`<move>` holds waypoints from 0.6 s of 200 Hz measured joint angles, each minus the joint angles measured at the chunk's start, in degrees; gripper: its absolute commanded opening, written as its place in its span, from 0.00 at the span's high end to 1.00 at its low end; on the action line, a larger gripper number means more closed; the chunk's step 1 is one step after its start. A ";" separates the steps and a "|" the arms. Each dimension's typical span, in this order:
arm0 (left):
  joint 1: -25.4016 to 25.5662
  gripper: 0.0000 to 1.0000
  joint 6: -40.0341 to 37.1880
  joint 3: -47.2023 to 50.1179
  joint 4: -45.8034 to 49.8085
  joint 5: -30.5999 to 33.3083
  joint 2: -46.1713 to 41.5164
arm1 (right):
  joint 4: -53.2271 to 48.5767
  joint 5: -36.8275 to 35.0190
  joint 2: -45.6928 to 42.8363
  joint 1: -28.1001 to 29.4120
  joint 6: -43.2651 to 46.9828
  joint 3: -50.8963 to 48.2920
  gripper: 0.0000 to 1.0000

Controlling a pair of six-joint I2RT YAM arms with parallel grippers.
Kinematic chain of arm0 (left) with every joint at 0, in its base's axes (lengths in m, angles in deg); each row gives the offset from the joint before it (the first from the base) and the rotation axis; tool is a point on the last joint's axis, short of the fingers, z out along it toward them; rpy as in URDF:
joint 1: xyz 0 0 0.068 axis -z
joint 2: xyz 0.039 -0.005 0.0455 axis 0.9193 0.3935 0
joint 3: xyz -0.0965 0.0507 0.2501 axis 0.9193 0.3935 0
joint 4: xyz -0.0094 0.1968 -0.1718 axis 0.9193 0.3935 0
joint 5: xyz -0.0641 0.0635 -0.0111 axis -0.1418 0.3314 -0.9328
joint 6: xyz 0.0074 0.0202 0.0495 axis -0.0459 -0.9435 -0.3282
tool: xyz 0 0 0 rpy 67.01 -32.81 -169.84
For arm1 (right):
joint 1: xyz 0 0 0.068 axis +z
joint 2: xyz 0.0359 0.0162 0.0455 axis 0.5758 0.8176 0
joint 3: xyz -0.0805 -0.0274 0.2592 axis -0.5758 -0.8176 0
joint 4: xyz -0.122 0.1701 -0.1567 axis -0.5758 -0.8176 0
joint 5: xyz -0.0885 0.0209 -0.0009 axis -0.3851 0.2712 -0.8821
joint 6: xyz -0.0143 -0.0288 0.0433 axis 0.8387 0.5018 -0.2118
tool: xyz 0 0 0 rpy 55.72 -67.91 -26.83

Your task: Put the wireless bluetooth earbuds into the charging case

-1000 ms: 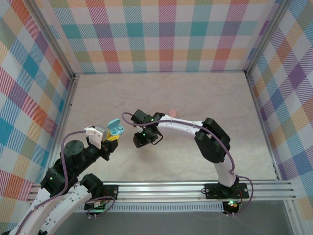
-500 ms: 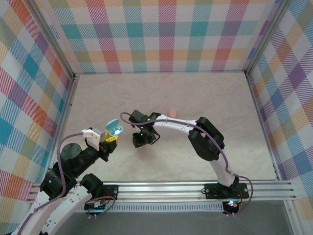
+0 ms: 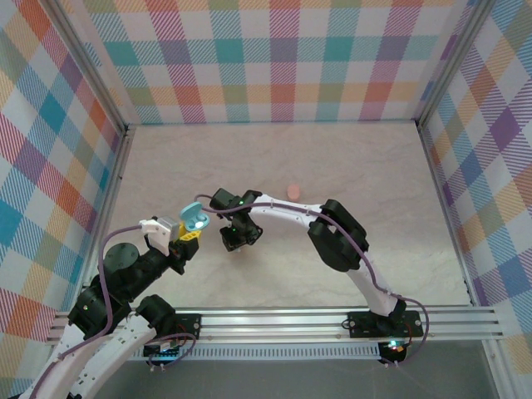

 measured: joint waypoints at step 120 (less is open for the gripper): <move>0.00 0.82 -0.02 0.00 0.00 0.04 0.00 | -1.99 -2.71 0.74 1.57 1.51 0.42 0.68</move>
